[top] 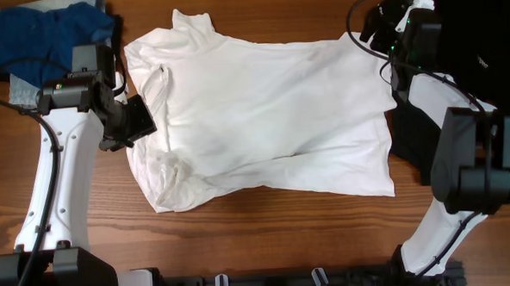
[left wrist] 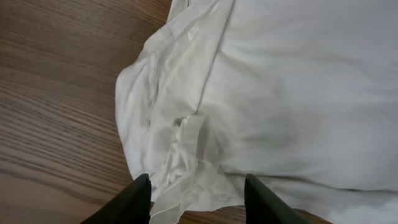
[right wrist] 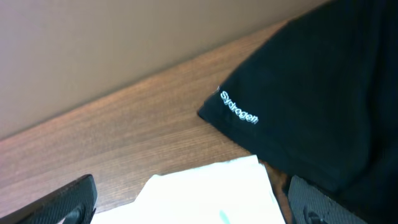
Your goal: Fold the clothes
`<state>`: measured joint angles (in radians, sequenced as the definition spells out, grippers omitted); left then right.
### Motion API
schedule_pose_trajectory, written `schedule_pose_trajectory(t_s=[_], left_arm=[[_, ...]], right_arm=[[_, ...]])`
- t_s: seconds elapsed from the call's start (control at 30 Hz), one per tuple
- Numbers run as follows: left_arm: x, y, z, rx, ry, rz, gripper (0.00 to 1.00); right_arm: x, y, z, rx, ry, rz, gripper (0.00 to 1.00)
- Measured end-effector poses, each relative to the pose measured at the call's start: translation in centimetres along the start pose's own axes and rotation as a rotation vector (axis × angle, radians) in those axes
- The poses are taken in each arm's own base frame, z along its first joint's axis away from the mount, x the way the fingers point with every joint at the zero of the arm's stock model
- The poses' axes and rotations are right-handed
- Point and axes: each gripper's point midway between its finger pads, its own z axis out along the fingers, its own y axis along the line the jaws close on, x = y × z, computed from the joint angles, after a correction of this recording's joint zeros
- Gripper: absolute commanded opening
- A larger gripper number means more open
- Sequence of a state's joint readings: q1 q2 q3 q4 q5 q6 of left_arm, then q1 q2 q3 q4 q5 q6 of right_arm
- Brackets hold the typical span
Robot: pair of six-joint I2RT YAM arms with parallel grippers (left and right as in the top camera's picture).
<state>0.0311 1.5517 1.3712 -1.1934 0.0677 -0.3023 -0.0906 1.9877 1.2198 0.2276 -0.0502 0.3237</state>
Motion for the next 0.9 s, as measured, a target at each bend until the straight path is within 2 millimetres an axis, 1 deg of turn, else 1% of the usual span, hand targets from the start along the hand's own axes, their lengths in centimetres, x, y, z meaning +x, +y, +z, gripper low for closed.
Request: schedule_pose_trajectory(t_s=[0.07, 0.1, 0.13, 0.17, 0.2, 0.23, 0.27, 0.3, 0.33, 0.37, 0.4, 0.43, 0.47, 0.5, 0.53, 0.57, 0.63, 0.67, 0.7, 0.8, 0.83, 0.9], left_arm=[[-0.7, 0.1, 0.0, -0.005, -0.030, -0.001, 0.51], [-1.1, 0.2, -0.1, -0.004, -0.042, -0.006, 0.53], [-1.2, 0.6, -0.1, -0.007, -0.044, -0.019, 0.56], [-1.4, 0.9, -0.2, -0.009, -0.046, -0.027, 0.58], [-1.8, 1.1, -0.6, -0.007, -0.058, -0.039, 0.61], [-2.1, 1.1, -1.2, -0.001, -0.074, -0.042, 0.61], [-2.3, 1.0, -1.9, 0.010, -0.091, -0.041, 0.63], [-1.8, 0.8, -2.8, 0.025, -0.095, -0.037, 0.62], [-0.7, 0.7, -3.8, 0.039, -0.079, -0.037, 0.61], [0.3, 0.8, -4.3, 0.046, -0.056, -0.038, 0.60], [2.1, 1.0, -4.6, 0.046, 0.007, -0.044, 0.60], [2.7, 1.0, -4.6, 0.045, 0.030, -0.050, 0.59], [3.4, 1.1, -4.5, 0.044, 0.060, -0.059, 0.59], [4.6, 1.4, -3.9, 0.035, 0.112, -0.078, 0.59], [5.1, 1.4, -3.5, 0.034, 0.133, -0.083, 0.60], [6.3, 1.4, -2.6, 0.033, 0.179, -0.090, 0.61], [7.8, 1.0, -1.1, 0.036, 0.232, -0.074, 0.68], [8.5, 0.5, 0.0, 0.039, 0.248, -0.053, 0.72], [8.9, 0.1, 0.6, 0.041, 0.254, -0.035, 0.73], [9.4, -1.8, 2.9, 0.071, 0.231, 0.045, 0.74], [9.9, -2.2, 3.5, 0.068, 0.240, 0.067, 0.73], [10.3, -2.3, 4.8, 0.054, 0.260, 0.083, 0.73]], right_arm=[[0.0, 0.1, -1.5, 0.016, 0.044, 0.002, 1.00], [-0.5, 0.3, -3.7, 0.028, 0.075, 0.003, 1.00], [-2.1, 1.0, -5.8, 0.021, 0.054, 0.002, 1.00], [-4.4, 2.0, -8.9, 0.003, 0.021, 0.001, 1.00], [-6.8, 3.4, -13.1, -0.031, -0.025, -0.002, 1.00], [-7.7, 4.1, -15.5, -0.053, -0.029, -0.004, 1.00], [-8.1, 5.1, -18.5, -0.089, -0.025, -0.005, 1.00], [-7.9, 6.1, -21.6, -0.137, -0.009, -0.008, 1.00], [-7.3, 6.7, -23.3, -0.168, 0.022, -0.005, 1.00], [-6.2, 7.1, -24.7, -0.194, 0.066, 0.000, 1.00], [-5.4, 7.2, -25.3, -0.203, 0.100, 0.005, 1.00], [-4.7, 7.2, -25.7, -0.207, 0.126, 0.008, 1.00], [-3.5, 7.0, -26.0, -0.201, 0.177, 0.017, 1.00], [-2.1, 6.7, -26.2, -0.192, 0.235, 0.028, 1.00], [-1.4, 6.5, -26.2, -0.187, 0.267, 0.035, 1.00], [-1.0, 6.4, -26.2, -0.184, 0.282, 0.038, 1.00], [-0.1, 6.2, -25.5, -0.176, 0.314, 0.045, 1.00], [0.8, 5.8, -24.8, -0.165, 0.347, 0.051, 1.00], [1.5, 5.6, -24.3, -0.156, 0.372, 0.056, 1.00], [3.7, 4.7, -22.2, -0.127, 0.456, 0.073, 1.00], [4.3, 4.5, -21.7, -0.120, 0.482, 0.078, 1.00], [4.8, 4.3, -21.2, -0.113, 0.502, 0.082, 1.00]])
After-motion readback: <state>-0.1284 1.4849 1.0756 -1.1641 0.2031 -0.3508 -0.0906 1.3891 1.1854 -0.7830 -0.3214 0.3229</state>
